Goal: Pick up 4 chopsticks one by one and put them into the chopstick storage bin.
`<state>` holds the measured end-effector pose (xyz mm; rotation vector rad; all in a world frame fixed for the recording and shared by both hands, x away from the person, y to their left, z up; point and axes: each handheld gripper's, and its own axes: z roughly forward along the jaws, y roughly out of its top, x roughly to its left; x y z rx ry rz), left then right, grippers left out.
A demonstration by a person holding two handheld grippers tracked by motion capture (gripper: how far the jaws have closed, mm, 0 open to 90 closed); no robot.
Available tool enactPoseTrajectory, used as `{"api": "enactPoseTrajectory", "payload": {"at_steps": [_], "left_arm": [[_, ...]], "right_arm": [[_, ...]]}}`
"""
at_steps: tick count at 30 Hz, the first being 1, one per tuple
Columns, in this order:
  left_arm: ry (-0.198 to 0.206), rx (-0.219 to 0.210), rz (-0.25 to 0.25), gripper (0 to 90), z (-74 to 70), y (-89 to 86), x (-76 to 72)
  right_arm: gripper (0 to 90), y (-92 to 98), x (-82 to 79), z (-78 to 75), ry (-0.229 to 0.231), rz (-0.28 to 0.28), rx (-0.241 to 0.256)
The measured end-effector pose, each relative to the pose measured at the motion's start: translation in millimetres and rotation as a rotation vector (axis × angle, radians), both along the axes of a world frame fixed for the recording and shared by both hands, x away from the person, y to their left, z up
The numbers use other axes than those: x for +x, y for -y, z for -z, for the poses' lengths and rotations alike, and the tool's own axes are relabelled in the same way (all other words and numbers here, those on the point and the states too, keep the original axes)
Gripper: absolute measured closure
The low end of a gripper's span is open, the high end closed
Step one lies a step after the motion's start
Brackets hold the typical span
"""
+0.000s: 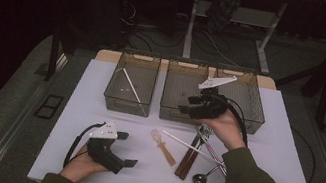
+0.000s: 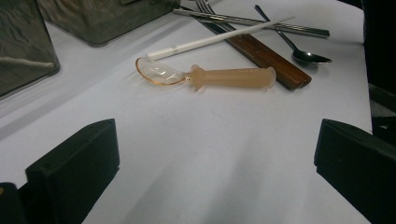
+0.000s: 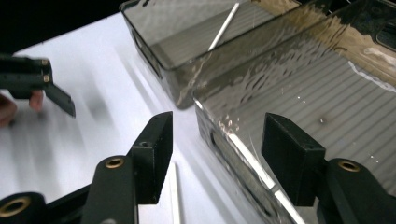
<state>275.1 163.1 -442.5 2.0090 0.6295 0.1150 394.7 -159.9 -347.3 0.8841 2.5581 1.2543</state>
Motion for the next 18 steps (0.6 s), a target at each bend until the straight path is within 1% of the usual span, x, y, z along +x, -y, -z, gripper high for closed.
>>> {"api": "enactPoseTrajectory", "payload": {"at_steps": [5, 9, 13, 18], "left_arm": [[0.001, 0.000, -0.002, 0.0, -0.2, -0.4, 0.3], [0.000, 0.003, -0.006, 0.0, -0.2, -0.6, 0.6], [0.000, 0.008, -0.012, 0.0, 0.0, -0.5, 0.6], [-0.003, 0.005, -0.016, 0.0, 0.0, -0.4, 0.7]], "right_arm": [[47.3, 15.5, -8.3, 4.2, 0.007, 0.000, 0.008], [50.7, 31.5, -15.4, 8.8, 0.005, 0.006, 0.036], [54.9, 42.8, -23.7, 15.2, 0.001, 0.003, 0.044], [58.6, 58.3, -35.2, 26.3, 0.007, 0.000, 0.053]]}}
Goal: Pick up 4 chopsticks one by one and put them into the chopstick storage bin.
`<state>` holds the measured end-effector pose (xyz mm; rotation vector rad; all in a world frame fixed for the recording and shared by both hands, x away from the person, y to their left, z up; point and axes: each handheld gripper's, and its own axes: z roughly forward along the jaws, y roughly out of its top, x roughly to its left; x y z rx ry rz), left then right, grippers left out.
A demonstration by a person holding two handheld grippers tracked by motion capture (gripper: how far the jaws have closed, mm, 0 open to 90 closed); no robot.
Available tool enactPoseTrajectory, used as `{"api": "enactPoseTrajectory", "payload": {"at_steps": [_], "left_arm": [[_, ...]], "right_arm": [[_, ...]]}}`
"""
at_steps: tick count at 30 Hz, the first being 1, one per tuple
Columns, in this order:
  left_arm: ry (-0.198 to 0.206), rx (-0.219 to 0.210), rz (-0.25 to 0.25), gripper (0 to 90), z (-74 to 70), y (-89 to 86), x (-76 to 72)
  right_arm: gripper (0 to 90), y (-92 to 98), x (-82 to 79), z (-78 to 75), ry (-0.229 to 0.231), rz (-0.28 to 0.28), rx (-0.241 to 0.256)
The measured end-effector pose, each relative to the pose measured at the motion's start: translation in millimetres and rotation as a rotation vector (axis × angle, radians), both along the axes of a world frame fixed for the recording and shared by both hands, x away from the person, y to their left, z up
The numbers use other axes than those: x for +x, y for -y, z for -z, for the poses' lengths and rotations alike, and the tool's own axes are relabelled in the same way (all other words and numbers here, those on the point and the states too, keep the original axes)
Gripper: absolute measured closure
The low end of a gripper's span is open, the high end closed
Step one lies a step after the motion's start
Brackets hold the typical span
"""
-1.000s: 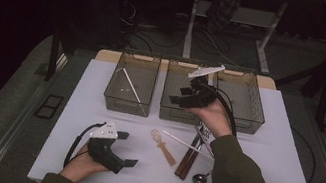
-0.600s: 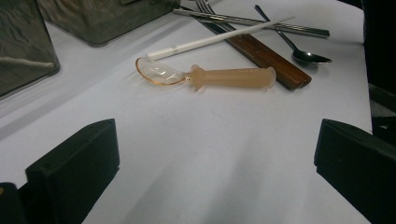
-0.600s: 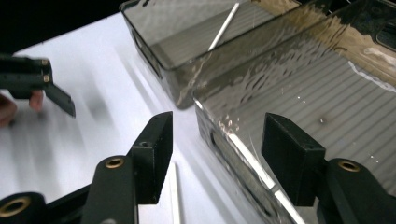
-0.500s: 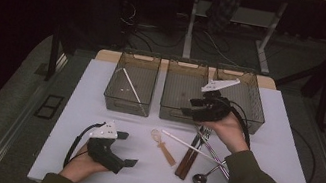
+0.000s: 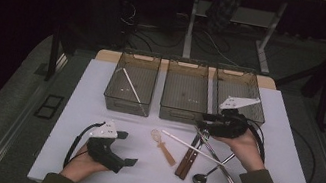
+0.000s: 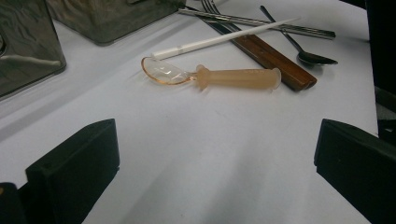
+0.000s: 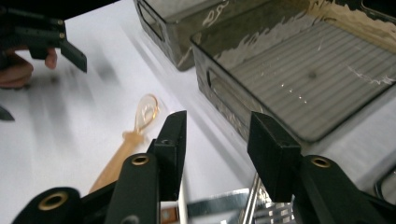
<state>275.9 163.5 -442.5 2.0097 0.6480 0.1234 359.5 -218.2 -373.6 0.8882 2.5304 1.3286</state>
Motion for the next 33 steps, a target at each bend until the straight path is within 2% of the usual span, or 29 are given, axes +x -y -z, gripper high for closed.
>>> {"api": "enactPoseTrajectory", "payload": {"at_steps": [3, 11, 14, 17, 24, 33], "left_arm": [[0.001, 0.001, -0.004, 0.0, -0.2, -0.3, 0.1], [0.008, 0.013, -0.003, 0.0, -0.9, 0.1, -2.2], [0.009, 0.010, -0.003, 0.0, -0.9, -0.2, -1.5], [0.010, 0.009, 0.005, 0.0, -1.4, 0.5, -2.3], [0.016, 0.003, 0.007, 0.0, -3.6, -0.8, -3.4], [0.020, 0.008, 0.005, 0.0, -4.1, -1.5, -4.0]], "right_arm": [[60.1, 7.9, -6.0, 6.0, -0.001, 0.001, -0.002], [62.1, 26.1, -25.1, 18.2, 0.009, 0.005, -0.046], [65.0, 31.3, -30.3, 20.8, 0.008, 0.000, -0.040], [69.0, 34.5, -35.8, 26.2, 0.004, -0.018, -0.058], [72.3, 36.9, -47.2, 43.5, -0.032, -0.050, -0.103], [75.2, 31.3, -43.7, 54.8, -0.062, -0.074, -0.146]]}}
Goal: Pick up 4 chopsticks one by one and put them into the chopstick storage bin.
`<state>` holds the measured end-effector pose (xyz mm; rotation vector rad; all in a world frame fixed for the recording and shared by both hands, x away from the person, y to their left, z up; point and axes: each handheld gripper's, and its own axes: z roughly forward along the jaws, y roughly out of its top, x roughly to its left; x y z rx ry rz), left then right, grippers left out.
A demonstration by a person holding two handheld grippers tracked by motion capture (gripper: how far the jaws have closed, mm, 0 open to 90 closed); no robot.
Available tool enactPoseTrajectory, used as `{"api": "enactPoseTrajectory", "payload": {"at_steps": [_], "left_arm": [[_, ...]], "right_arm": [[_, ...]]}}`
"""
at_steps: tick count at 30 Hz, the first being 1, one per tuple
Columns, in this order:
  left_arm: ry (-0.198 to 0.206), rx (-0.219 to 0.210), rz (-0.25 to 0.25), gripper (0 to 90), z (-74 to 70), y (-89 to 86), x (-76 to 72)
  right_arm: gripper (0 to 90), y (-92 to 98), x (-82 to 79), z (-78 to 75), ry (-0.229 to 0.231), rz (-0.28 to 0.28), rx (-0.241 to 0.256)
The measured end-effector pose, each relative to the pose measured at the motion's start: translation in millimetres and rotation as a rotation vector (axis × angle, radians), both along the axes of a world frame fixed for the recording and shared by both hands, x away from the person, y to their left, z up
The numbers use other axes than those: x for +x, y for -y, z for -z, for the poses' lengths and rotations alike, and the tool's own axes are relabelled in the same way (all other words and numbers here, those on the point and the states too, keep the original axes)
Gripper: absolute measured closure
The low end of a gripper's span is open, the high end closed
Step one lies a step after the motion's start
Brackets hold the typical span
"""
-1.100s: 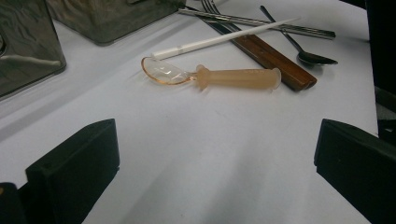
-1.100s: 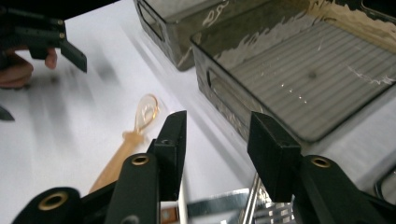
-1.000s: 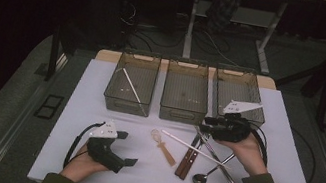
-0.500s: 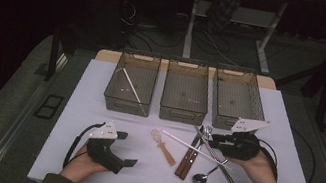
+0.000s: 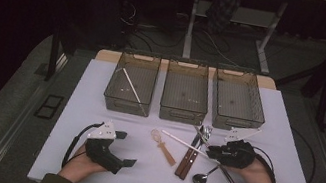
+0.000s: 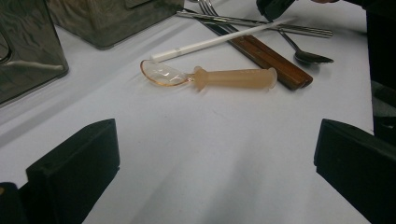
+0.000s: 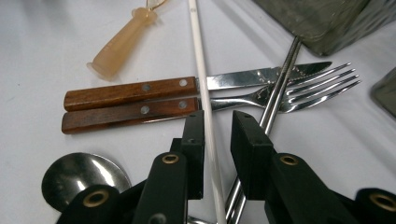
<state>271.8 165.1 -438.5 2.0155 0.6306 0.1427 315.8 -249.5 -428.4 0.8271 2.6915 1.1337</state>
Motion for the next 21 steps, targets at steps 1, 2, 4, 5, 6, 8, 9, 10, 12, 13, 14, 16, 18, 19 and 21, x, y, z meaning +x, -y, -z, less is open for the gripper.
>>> {"api": "enactPoseTrajectory", "payload": {"at_steps": [1, 2, 4, 5, 6, 8, 9, 10, 12, 13, 14, 16, 18, 19, 21], "left_arm": [[-0.001, 0.002, 0.002, 0.0, 0.3, 0.3, 0.2], [-0.001, 0.003, 0.004, 0.0, 0.4, 0.4, 0.3], [-0.001, 0.005, 0.007, 0.0, 0.5, 0.5, 0.3], [-0.003, 0.004, 0.007, 0.0, 0.6, 0.6, 0.3], [-0.004, 0.003, 0.007, 0.0, 0.7, 0.8, 0.2], [-0.005, 0.005, 0.007, 0.0, 0.8, 1.0, 0.2], [-0.006, 0.004, 0.007, 0.0, 0.8, 1.1, 0.2], [-0.005, 0.006, 0.009, 0.0, 0.9, 1.3, 0.1], [-0.006, 0.006, 0.009, 0.0, 1.0, 1.5, 0.2], [-0.007, 0.004, 0.010, 0.0, 1.0, 1.6, 0.3], [-0.007, 0.004, 0.011, 0.0, 1.0, 1.6, 0.3], [-0.007, 0.003, 0.012, 0.0, 0.9, 1.8, 0.3], [-0.007, 0.003, 0.013, 0.0, 1.0, 1.9, 0.2], [-0.007, 0.003, 0.013, 0.0, 1.0, 2.0, 0.2], [-0.008, 0.003, 0.013, 0.0, 1.1, 2.0, 0.3]], "right_arm": [[75.2, -0.2, 0.2, 0.4, -0.001, 0.001, -0.002], [75.2, -0.5, 0.4, 1.1, -0.001, -0.001, 0.000], [75.2, -1.5, 0.7, 2.0, -0.002, -0.007, 0.001], [75.2, -2.4, 0.8, 2.7, -0.002, -0.009, -0.002], [75.2, -3.1, 0.9, 3.2, -0.005, -0.012, -0.004], [75.2, -5.3, 1.7, 5.2, -0.009, -0.018, -0.010], [75.2, -6.2, 2.2, 6.2, -0.008, -0.022, -0.012], [75.1, -6.8, 2.6, 6.8, -0.008, -0.024, -0.016], [75.2, -8.0, 4.0, 8.6, -0.008, -0.028, -0.026], [75.2, -8.4, 4.3, 9.4, -0.011, -0.028, -0.021], [75.2, -8.7, 4.8, 10.1, -0.013, -0.031, -0.020], [75.6, -9.8, 5.4, 11.4, -0.013, -0.034, -0.029], [75.6, -10.4, 6.3, 12.9, -0.015, -0.037, -0.034], [75.6, -10.7, 6.7, 13.6, -0.017, -0.040, -0.033], [76.1, -11.5, 7.2, 14.6, -0.016, -0.042, -0.039]]}}
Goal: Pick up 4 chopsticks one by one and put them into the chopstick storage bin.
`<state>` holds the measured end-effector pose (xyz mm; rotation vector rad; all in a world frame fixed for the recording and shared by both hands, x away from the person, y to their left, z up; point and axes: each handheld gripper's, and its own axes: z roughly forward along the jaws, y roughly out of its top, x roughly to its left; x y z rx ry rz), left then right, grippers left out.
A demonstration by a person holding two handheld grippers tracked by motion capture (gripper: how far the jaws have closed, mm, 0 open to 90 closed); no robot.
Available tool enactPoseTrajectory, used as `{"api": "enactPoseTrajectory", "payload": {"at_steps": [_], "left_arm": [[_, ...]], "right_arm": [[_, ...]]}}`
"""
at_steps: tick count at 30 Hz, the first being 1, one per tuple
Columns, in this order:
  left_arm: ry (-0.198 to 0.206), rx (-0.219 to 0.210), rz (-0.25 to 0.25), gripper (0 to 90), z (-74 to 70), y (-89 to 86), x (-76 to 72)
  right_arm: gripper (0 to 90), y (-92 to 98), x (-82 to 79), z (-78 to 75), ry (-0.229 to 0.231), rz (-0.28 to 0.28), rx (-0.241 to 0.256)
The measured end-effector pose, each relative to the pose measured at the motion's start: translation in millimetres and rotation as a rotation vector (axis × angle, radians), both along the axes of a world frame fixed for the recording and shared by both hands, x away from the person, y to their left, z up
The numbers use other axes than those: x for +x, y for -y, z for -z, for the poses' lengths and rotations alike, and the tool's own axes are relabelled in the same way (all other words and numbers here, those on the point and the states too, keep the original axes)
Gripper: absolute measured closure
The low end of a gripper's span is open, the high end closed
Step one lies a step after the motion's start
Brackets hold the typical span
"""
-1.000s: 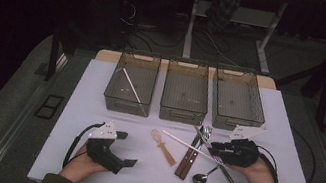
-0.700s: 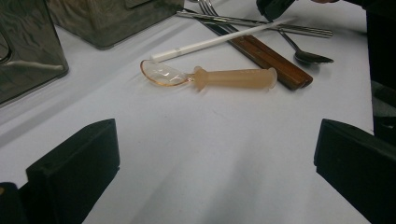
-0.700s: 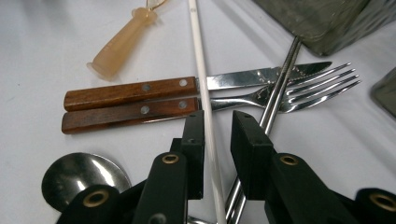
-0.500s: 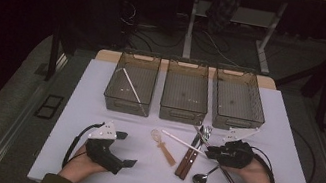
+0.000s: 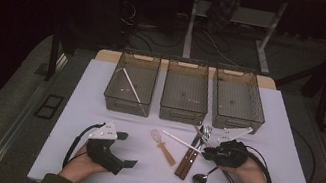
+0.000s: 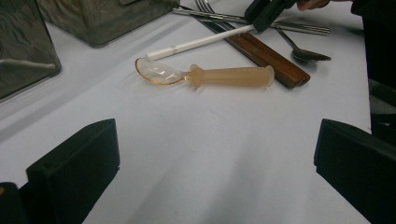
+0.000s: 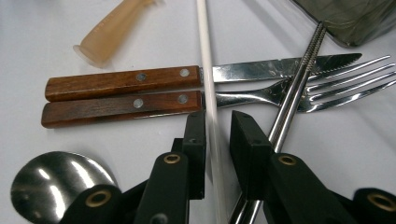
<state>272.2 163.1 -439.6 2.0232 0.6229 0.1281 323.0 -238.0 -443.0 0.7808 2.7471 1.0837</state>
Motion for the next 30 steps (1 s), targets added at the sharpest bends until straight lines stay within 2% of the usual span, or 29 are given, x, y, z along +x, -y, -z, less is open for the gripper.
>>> {"api": "enactPoseTrajectory", "payload": {"at_steps": [3, 12, 21, 30], "left_arm": [[-0.001, 0.002, 0.001, 0.0, 0.2, 0.2, 0.1], [-0.004, 0.002, 0.001, 0.0, 0.7, 1.1, 0.0], [-0.004, 0.004, 0.001, 0.0, 0.8, 1.3, 0.2], [-0.004, 0.005, 0.002, 0.0, 0.8, 1.6, 0.2]], "right_arm": [[76.4, -1.4, 0.2, 1.8, 0.003, -0.010, -0.016], [78.4, -5.5, -3.7, 2.1, 0.055, -0.035, -0.062], [84.1, -6.3, -3.8, 2.1, 0.058, -0.036, -0.070], [84.7, -7.4, -3.5, 1.4, 0.050, -0.030, -0.074]]}}
